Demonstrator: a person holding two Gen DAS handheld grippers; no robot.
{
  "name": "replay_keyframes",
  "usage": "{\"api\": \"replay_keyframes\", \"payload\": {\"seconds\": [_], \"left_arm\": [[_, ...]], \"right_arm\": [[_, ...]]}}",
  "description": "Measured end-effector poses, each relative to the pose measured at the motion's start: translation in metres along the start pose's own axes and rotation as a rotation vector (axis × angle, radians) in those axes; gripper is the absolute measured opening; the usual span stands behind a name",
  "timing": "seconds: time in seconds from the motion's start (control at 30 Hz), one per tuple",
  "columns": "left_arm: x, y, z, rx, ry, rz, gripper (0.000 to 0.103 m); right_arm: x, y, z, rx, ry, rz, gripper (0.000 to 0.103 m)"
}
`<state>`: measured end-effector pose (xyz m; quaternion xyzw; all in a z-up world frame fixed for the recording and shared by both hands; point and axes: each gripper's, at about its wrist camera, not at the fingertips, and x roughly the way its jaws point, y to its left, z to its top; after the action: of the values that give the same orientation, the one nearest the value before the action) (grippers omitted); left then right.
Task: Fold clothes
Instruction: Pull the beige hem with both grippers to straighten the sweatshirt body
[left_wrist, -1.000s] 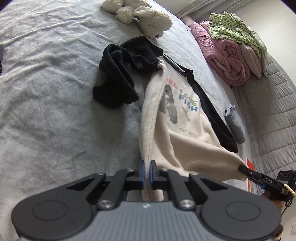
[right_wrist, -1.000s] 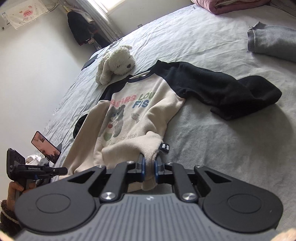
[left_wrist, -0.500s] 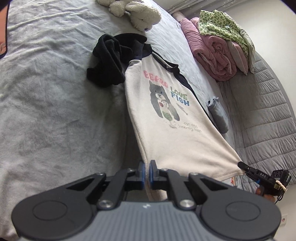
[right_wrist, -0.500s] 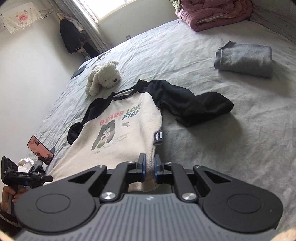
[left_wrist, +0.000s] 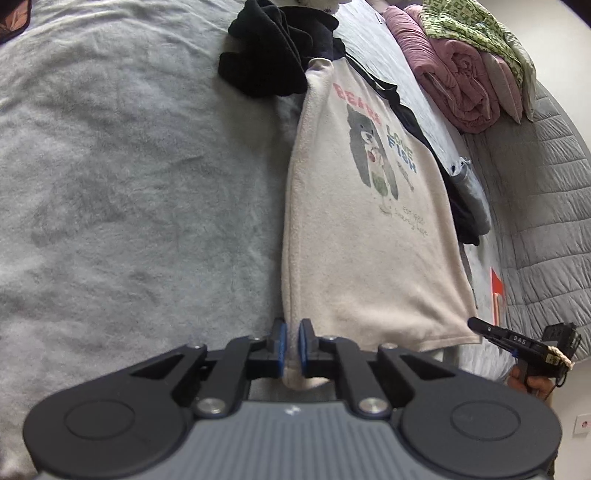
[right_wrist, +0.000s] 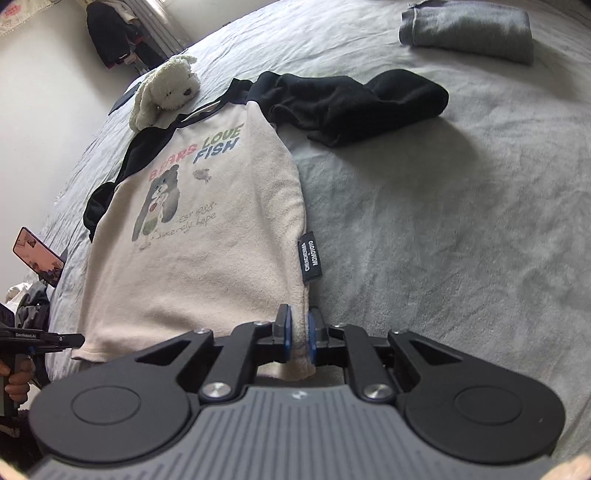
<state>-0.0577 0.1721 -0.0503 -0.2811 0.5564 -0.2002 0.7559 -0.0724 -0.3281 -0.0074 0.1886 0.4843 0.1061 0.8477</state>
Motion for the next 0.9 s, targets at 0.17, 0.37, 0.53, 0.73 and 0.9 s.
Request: {"api": "replay_keyframes", "payload": {"seconds": [0.17, 0.37, 0.53, 0.73, 0.9], "left_arm": [[0.002, 0.003, -0.013, 0.011, 0.033, -0.087, 0.035], [0.007, -0.005, -0.019, 0.041, 0.027, -0.055, 0.009], [0.001, -0.015, -0.019, 0.09, -0.008, -0.106, 0.008], [-0.024, -0.018, -0.018, 0.067, -0.099, -0.288, 0.008], [-0.045, -0.01, -0.02, 0.016, -0.154, -0.383, 0.008]], "right_arm": [[0.002, -0.008, -0.008, 0.027, 0.012, 0.032, 0.032], [0.004, -0.015, -0.016, 0.045, 0.019, 0.068, 0.036], [0.006, -0.006, -0.019, -0.001, 0.006, 0.063, 0.012], [-0.015, -0.01, -0.015, 0.045, -0.083, 0.117, 0.011], [-0.033, -0.017, -0.01, 0.106, -0.147, 0.18, 0.011]]}}
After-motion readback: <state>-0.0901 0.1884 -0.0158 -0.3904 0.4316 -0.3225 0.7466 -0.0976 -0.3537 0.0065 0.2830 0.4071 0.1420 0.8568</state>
